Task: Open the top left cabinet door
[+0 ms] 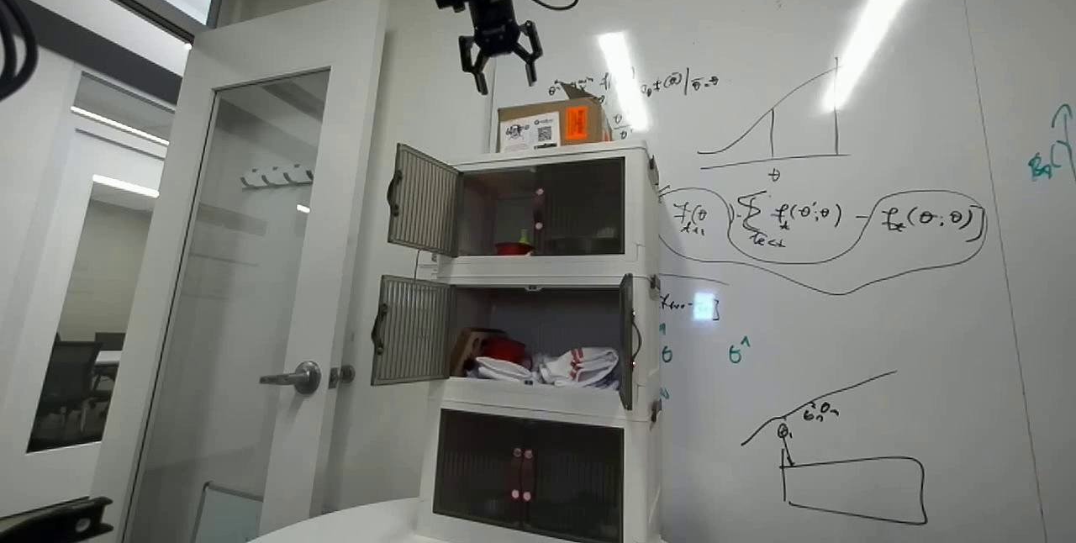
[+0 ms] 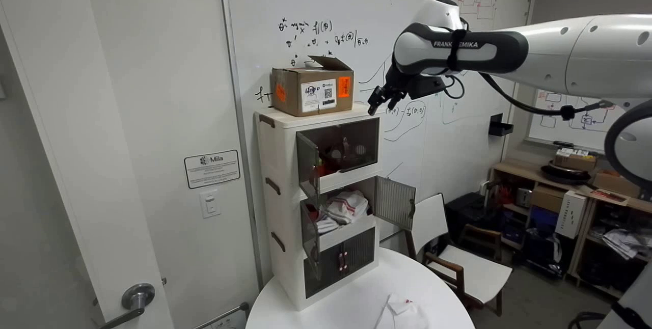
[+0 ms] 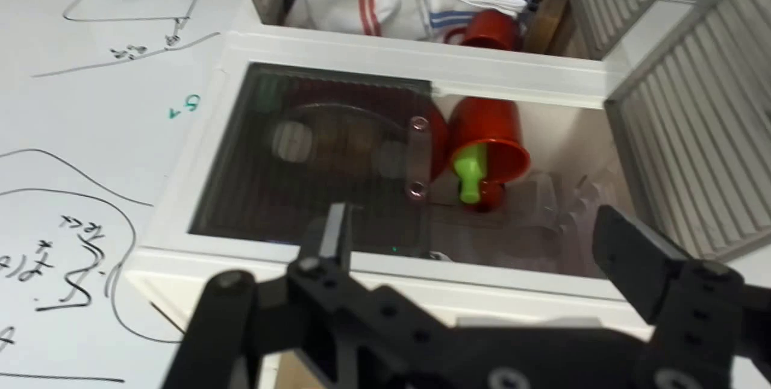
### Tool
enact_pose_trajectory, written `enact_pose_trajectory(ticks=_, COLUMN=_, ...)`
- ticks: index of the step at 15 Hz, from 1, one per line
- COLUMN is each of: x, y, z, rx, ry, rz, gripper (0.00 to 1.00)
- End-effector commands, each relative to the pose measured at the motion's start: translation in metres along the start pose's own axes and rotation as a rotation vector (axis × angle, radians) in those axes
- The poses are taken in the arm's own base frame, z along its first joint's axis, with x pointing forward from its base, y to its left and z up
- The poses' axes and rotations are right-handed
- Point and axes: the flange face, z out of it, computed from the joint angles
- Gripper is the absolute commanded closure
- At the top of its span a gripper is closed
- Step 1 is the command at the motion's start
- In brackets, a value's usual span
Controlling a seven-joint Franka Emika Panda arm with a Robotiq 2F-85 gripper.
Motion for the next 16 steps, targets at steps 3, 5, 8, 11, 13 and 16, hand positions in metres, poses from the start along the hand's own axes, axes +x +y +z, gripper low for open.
enact_pose_trajectory(ticks=3, x=-0.056, y=0.033, z=0.056, rx=-0.081, ry=-0.052, rz=-0.022, gripper=0.0)
enact_pose_trajectory(ticks=5, x=-0.078, y=0.03, z=0.08, rx=-0.06, ry=-0.066, rz=-0.005, gripper=0.0)
enact_pose_trajectory(ticks=8, x=-0.107, y=0.016, z=0.107, rx=-0.016, ry=-0.082, rz=0.026, gripper=0.0)
enact_pose_trajectory(ticks=11, x=-0.127, y=0.003, z=0.121, rx=0.01, ry=-0.088, rz=0.038, gripper=0.0)
enact_pose_trajectory(ticks=13, x=-0.119, y=0.008, z=0.129, rx=-0.001, ry=-0.114, rz=0.036, gripper=0.0)
enact_pose_trajectory(ticks=16, x=-0.122, y=0.006, z=0.132, rx=0.002, ry=-0.12, rz=0.036, gripper=0.0)
